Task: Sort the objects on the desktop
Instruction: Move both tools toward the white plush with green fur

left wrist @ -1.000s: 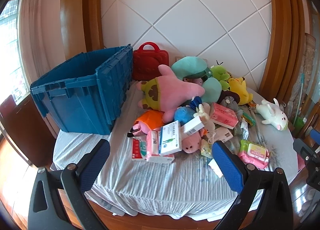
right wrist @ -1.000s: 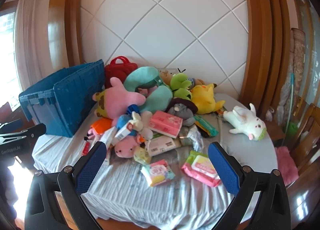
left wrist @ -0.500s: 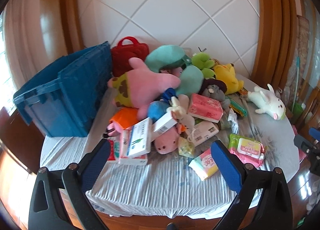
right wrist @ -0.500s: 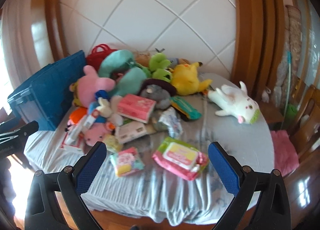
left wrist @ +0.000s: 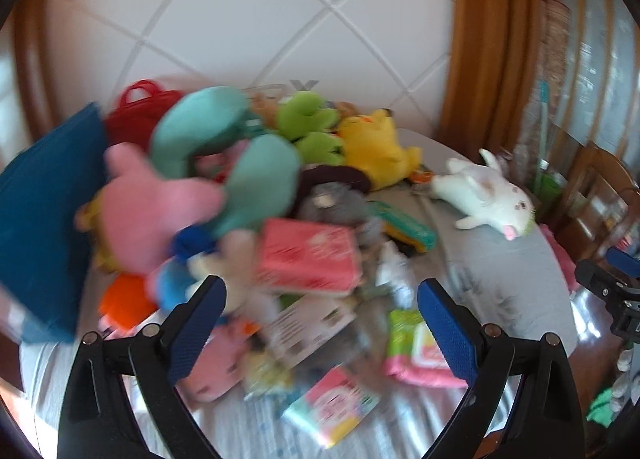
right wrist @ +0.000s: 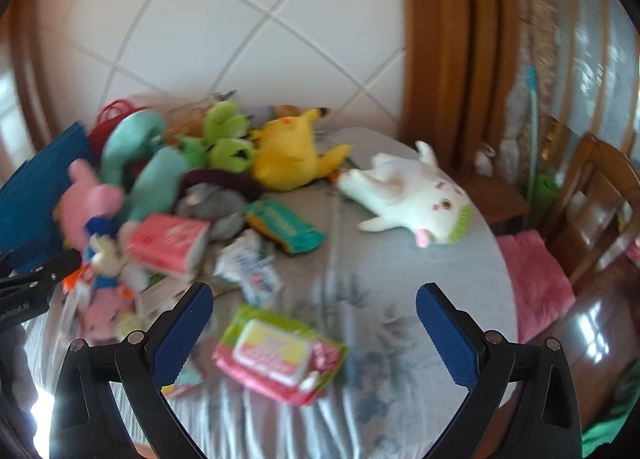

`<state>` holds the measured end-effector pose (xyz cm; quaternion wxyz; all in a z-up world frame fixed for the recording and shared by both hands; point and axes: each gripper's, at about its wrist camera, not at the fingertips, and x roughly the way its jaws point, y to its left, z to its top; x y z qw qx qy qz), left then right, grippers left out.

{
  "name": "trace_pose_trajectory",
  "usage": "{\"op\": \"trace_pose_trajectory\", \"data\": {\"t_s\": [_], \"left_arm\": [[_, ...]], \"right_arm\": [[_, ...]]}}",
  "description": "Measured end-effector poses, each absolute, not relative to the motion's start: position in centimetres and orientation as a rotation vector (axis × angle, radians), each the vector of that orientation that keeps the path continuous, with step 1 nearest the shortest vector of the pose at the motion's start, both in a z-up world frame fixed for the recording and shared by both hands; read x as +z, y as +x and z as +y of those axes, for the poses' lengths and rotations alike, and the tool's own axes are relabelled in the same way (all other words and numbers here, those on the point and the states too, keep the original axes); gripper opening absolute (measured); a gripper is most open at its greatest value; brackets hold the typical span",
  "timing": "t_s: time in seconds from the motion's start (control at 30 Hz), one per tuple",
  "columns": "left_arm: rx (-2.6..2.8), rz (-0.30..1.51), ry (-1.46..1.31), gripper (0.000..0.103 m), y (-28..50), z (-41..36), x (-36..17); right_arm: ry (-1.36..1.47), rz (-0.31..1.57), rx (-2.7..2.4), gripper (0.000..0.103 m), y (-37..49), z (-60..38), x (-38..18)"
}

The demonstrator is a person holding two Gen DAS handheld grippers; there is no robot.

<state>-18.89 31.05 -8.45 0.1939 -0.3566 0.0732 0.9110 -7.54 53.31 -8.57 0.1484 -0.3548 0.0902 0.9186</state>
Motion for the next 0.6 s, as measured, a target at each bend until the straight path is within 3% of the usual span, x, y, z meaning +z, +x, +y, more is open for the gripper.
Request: {"op": "trace_pose_trajectory", "data": {"t_s": [0.3,0.6], "left_arm": [[2.426,0.225,-1.031,0.098,-22.8,42.5,-10.2],[2.572,0.065,-1.186,0.098,-24.6,54.8,-13.6]], "right_arm": [[-1.018,0.307,2.5,0.103,-9.4,64.7,-9.7],[-1.187,0.177,2.68,0.103,-17.7,78.2,-11.9]]}}
